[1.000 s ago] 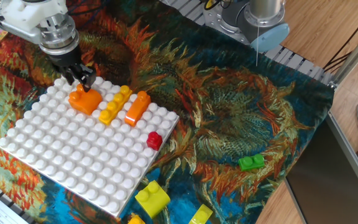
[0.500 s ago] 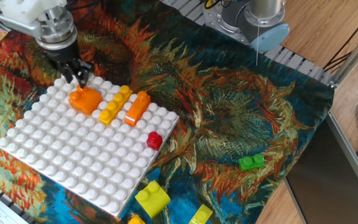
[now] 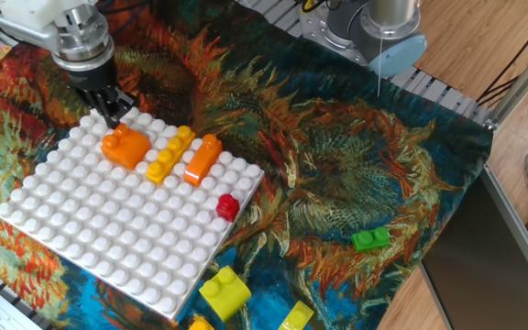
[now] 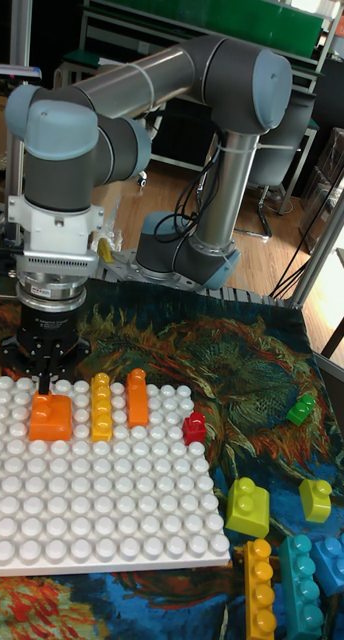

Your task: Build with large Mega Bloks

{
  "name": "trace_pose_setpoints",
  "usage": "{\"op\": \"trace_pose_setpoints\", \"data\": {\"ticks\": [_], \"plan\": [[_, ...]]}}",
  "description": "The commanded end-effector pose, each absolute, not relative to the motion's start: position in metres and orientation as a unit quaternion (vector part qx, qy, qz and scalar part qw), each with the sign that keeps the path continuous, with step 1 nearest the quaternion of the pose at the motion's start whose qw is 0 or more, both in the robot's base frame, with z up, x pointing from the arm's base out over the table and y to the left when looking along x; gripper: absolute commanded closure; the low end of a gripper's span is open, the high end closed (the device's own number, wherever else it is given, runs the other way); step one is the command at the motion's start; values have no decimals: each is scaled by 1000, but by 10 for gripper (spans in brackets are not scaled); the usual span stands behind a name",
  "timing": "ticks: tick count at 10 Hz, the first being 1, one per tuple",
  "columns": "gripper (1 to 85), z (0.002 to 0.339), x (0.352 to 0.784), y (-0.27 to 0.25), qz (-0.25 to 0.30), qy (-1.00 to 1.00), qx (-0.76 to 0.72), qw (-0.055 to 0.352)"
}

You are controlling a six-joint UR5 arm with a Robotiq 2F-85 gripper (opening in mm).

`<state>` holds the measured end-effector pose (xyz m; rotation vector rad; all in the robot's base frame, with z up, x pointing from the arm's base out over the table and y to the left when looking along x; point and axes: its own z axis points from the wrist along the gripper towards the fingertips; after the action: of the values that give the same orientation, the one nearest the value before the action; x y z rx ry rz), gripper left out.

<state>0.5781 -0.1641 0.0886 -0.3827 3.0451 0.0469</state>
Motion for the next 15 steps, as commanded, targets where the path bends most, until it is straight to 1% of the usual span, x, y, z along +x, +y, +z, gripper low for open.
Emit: {"op": "trace_pose_setpoints", "data": {"ticks": [1,5,7,9,11,12,13,14,15], "plan": [[843,74,579,-164,23,991,-123,40],[843,69,574,-162,23,991,-126,31],[843,79,574,-162,17,992,-123,23],[843,99,566,-163,18,993,-118,10],[843,104,565,-161,25,994,-109,19],[843,106,566,-166,18,995,-99,23],[813,106,567,-171,10,995,-96,24],[493,106,567,-167,18,995,-99,25],[470,106,568,-162,26,994,-104,29]]}}
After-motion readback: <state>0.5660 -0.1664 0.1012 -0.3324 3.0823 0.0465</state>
